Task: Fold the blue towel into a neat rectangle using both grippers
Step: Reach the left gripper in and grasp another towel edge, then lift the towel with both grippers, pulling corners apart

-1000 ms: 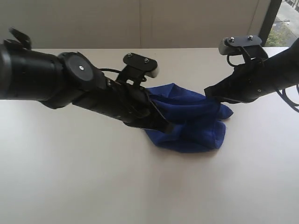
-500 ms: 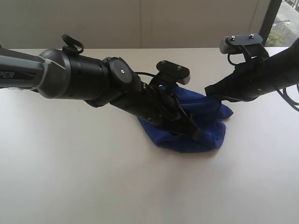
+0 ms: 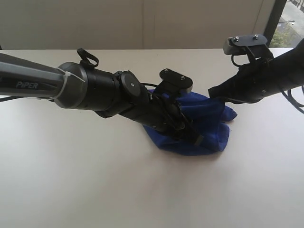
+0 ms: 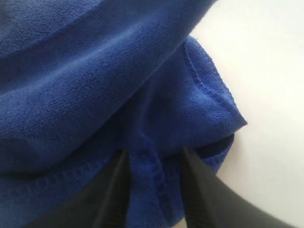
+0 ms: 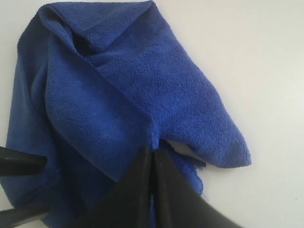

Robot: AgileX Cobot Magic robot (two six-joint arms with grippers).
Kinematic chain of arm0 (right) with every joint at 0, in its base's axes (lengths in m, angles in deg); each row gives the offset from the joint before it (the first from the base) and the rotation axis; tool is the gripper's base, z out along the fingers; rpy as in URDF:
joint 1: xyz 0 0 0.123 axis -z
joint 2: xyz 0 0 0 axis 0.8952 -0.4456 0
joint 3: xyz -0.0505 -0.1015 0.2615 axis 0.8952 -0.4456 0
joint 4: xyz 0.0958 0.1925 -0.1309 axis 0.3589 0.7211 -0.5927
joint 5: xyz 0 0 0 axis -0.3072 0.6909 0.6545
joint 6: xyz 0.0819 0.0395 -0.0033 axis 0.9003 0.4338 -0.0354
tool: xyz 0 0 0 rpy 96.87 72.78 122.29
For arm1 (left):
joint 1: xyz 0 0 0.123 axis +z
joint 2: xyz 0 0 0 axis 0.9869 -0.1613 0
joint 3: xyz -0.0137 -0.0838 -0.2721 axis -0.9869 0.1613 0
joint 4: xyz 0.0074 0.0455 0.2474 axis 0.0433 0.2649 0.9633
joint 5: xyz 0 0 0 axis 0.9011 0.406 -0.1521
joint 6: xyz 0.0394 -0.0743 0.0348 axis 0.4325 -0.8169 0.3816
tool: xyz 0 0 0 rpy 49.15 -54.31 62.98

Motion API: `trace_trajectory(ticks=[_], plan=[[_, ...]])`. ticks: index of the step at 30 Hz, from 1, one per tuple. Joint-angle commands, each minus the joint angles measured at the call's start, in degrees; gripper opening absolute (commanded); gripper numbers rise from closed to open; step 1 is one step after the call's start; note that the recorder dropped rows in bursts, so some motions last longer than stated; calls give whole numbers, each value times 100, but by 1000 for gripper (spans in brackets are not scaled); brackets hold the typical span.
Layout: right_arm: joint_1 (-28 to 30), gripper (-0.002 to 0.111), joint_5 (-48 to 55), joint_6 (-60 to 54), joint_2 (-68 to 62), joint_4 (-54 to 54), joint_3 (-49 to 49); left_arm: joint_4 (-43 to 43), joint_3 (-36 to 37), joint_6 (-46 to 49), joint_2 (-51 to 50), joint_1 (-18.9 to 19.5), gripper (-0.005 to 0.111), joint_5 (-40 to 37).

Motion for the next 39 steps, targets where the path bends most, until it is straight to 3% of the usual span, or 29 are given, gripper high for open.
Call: trace_trajectory(ticks=[1,4,15,23,39], plan=[[26,0,0,32,1,-13,-9,-53,-18,73,8,-21,18,14],[26,0,0,32,1,-13,-9,-53,-18,218,8,-21,0,14],[26,0,0,-33,97,-13,-9,-29,-18,196,388,139,0,-484],[26,0,-44,-10,692,-13,-19,301,243,156,1362,531,0,-1072],[20,0,564,66,2949,-654,-19,1000,1486,116,3966,1456,0,-1757]])
